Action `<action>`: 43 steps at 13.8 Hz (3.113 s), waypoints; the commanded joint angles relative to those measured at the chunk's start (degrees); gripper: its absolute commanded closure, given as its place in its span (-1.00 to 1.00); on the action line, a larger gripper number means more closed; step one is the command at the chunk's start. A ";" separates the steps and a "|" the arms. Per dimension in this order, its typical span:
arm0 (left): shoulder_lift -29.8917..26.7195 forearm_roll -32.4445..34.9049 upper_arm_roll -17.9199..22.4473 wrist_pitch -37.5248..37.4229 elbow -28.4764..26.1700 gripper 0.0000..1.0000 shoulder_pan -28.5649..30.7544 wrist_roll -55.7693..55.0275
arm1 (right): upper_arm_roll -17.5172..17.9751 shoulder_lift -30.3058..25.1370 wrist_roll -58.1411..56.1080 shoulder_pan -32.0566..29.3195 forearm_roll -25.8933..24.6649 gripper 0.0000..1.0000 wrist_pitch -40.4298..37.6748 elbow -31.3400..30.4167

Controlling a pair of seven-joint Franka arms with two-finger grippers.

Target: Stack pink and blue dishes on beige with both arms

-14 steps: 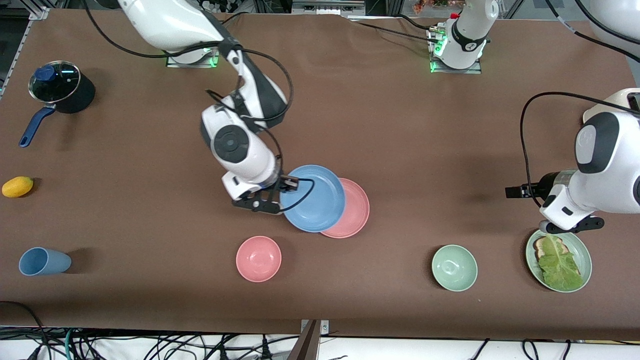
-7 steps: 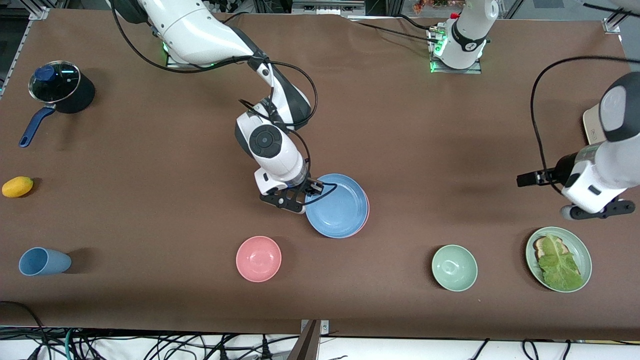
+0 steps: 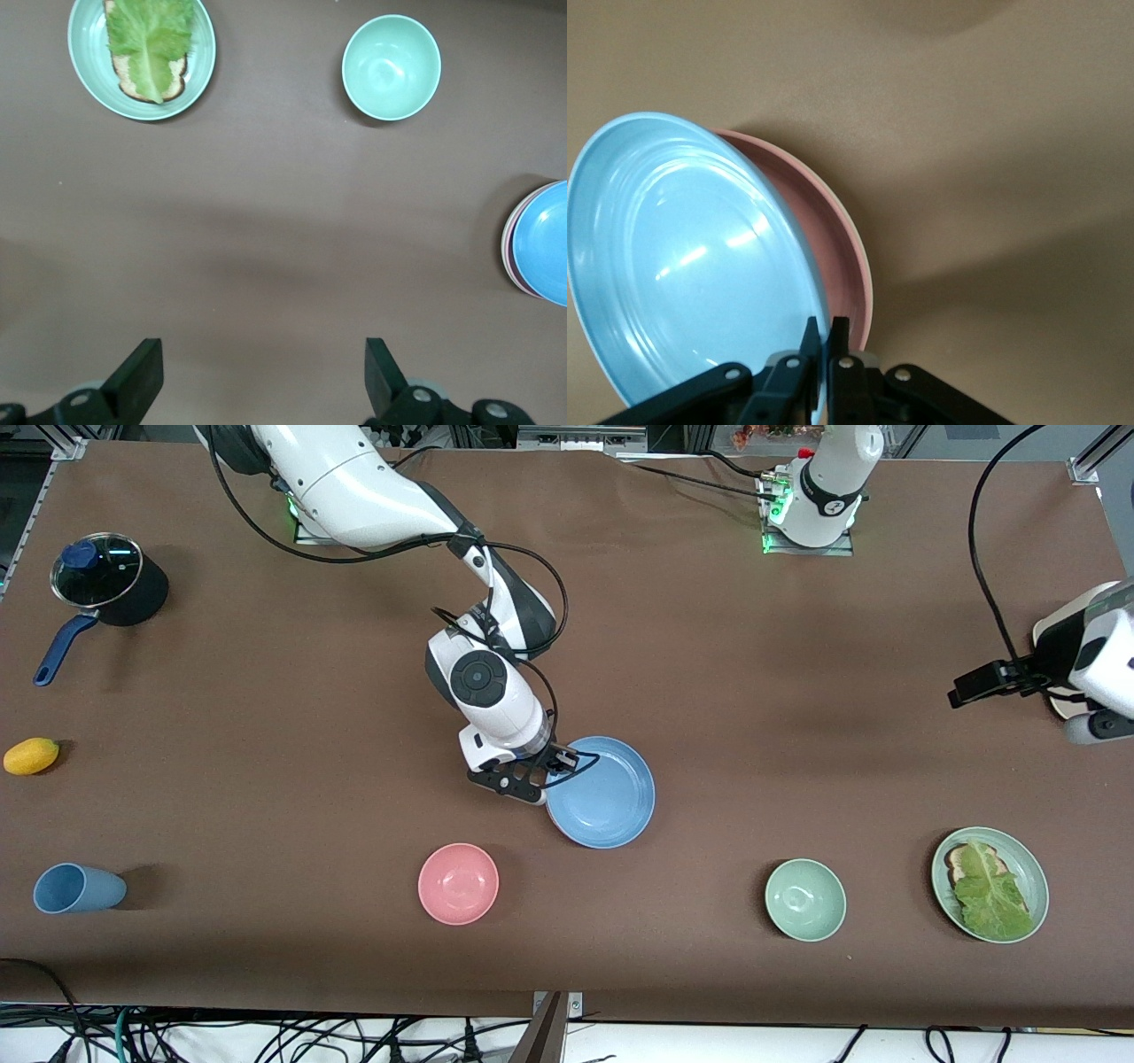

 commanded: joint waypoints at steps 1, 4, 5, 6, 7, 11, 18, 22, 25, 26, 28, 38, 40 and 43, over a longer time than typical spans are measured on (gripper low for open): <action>-4.27 -1.25 0.59 0.61 -2.93 -1.00 -0.44 0.85 | -0.31 1.07 0.85 0.58 0.14 0.66 0.14 1.87; -4.45 -1.25 0.32 0.26 -2.85 -1.00 -0.01 3.82 | -0.40 0.89 0.86 0.58 -0.04 -0.63 -0.04 1.87; -4.27 -1.16 0.32 0.25 -2.76 -1.00 0.08 5.50 | -0.57 0.63 0.68 0.58 -0.21 -0.76 -0.21 1.87; -4.27 -0.38 0.24 0.34 -2.67 -1.00 0.17 5.86 | -0.75 0.28 0.42 0.32 -0.30 -0.81 -0.47 1.87; -4.27 0.07 0.32 0.34 -2.58 -1.00 0.26 5.86 | -1.10 -0.07 0.24 0.06 -0.65 -0.98 -1.17 1.87; -4.18 2.87 -0.11 0.34 -2.32 -1.00 0.00 6.04 | -7.24 -5.94 -9.38 -0.64 -3.20 -1.00 -11.35 1.61; -3.75 3.06 0.15 0.34 -1.61 -1.00 0.17 9.38 | -11.56 -21.93 -30.17 -8.55 -2.50 -1.00 -24.03 -7.34; -2.43 3.06 0.32 0.34 -1.26 -1.00 0.35 9.99 | -10.78 -35.72 -37.61 -15.12 -2.50 -1.00 -24.99 -19.73; -2.51 3.06 0.24 0.26 -1.35 -1.00 0.26 10.17 | -4.03 -42.59 -39.57 -24.87 -2.58 -1.00 -35.34 -20.90; -2.51 3.06 0.24 -0.18 -1.35 -1.00 0.35 10.52 | -3.31 -44.35 -40.10 -26.56 -2.58 -1.00 -37.02 -20.98; -2.43 3.15 0.06 0.08 -1.09 -1.00 0.00 10.70 | -3.30 -47.26 -41.32 -27.45 -2.67 -1.00 -40.36 -20.99; -2.43 2.97 0.32 -0.19 -1.26 -1.00 0.26 10.70 | -3.74 -48.24 -48.10 -29.30 -3.73 -1.00 -42.93 -18.35; -2.43 2.97 0.32 -0.19 -1.35 -1.00 0.26 10.70 | -3.74 -47.98 -48.01 -29.30 -4.60 -1.00 -42.75 -18.26; -2.43 3.06 0.24 -0.19 -1.35 -1.00 0.17 10.61 | -3.92 -47.19 -47.66 -29.39 -4.69 -1.00 -42.93 -17.30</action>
